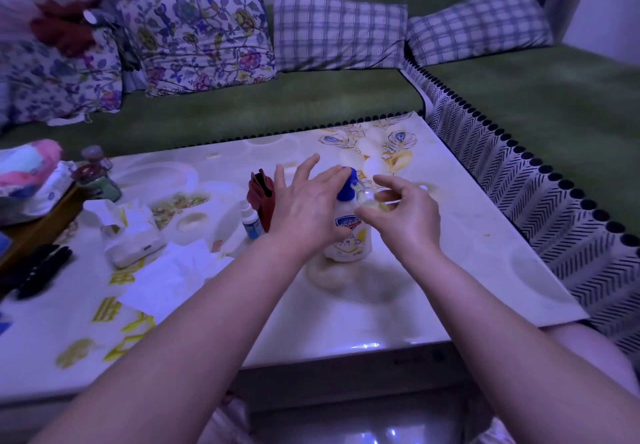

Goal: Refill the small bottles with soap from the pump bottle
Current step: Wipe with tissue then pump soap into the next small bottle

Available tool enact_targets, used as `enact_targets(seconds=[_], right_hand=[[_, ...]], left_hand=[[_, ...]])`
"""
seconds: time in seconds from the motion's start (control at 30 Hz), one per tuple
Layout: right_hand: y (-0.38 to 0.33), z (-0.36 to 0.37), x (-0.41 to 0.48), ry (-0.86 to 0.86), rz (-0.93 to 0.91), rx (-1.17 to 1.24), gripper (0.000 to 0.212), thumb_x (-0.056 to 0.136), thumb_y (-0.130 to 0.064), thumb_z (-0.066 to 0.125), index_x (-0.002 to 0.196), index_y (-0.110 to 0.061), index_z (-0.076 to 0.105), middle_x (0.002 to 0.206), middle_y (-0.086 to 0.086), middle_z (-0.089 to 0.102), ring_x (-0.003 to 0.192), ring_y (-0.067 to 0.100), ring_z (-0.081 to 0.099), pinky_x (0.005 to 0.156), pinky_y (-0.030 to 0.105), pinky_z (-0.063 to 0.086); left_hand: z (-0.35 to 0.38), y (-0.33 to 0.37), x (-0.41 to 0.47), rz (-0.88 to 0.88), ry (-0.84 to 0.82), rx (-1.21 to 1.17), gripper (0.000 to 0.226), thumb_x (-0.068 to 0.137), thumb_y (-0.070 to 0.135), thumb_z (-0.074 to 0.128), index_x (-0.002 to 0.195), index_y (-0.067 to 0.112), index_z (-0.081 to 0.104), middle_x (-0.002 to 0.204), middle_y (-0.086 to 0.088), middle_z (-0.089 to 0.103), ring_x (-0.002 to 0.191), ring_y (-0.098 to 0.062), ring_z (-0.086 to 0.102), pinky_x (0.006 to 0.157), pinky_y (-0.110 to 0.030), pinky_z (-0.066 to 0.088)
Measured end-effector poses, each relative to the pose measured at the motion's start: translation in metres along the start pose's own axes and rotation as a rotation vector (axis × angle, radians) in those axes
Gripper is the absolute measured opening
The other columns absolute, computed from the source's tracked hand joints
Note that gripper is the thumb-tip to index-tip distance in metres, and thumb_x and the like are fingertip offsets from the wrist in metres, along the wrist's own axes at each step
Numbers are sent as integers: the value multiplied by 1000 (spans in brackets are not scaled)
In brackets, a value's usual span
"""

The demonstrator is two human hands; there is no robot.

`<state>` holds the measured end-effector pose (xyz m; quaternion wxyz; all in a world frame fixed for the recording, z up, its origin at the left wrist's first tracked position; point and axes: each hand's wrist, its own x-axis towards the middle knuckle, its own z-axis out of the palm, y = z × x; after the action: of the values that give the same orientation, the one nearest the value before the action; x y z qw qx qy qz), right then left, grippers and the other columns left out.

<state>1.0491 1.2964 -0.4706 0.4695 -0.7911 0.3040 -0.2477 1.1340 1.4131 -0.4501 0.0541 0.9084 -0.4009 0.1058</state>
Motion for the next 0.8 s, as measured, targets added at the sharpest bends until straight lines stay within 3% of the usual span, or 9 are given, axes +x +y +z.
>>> enact_targets(seconds=[0.2,0.4,0.8], right_hand=[[-5,-2,2,8,-16,-5,53,66,-27,80,117,-34,63,88,-14,63,81,6,60,78,23,45],[-5,-2,4,7,-21,-36,53,65,-29,80,115,-35,64,77,-21,58,84,9,63,89,38,50],[-5,0,3,14,-23,-45,52,67,-28,79,116,-36,63,85,-17,60,83,8,61,86,32,49]], left_hand=[[-5,2,2,-4,-10,-2,87,70,51,73,142,34,28,150,18,31,145,-17,6,114,-58,3],[-4,1,3,-8,-25,-12,91,70,50,73,145,34,25,152,16,28,145,-17,6,114,-59,2],[-4,1,3,-1,-21,-20,91,70,47,74,145,33,24,152,14,28,145,-17,6,113,-59,1]])
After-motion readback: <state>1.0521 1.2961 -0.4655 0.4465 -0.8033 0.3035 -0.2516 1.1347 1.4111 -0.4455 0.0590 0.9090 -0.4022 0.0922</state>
